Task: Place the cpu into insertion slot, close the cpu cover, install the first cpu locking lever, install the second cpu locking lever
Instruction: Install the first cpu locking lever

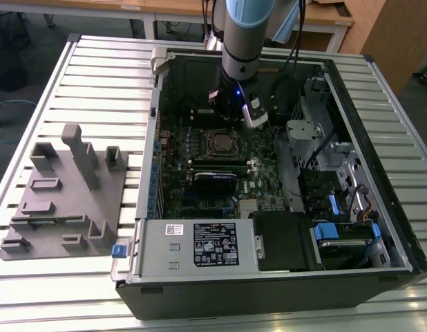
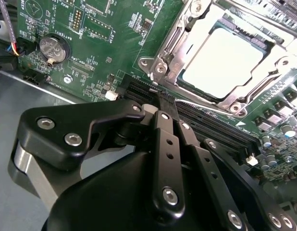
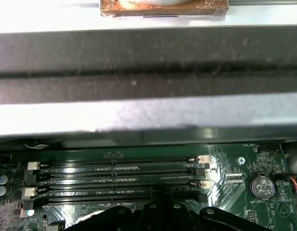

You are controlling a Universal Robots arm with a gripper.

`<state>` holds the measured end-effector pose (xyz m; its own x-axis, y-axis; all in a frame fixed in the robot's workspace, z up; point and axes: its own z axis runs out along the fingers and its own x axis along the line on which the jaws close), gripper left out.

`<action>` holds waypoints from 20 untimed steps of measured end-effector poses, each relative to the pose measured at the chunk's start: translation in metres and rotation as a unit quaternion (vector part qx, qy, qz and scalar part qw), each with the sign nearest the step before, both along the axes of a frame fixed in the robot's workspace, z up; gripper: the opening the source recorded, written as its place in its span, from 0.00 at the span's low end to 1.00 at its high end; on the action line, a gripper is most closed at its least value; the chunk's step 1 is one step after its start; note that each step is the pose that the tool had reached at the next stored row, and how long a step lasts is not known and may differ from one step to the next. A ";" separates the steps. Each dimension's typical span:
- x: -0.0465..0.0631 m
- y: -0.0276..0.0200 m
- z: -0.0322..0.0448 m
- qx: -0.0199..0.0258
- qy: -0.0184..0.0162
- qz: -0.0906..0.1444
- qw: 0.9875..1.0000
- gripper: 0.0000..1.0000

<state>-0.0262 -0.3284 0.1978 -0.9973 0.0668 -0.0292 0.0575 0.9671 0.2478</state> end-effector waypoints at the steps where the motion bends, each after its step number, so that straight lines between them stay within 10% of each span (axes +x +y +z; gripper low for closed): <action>1: 0.000 0.0004 0.0000 0.000 0.000 0.000 1.000 0.10; 20: 0.001 0.0009 -0.0023 -0.001 0.000 0.000 1.000 0.10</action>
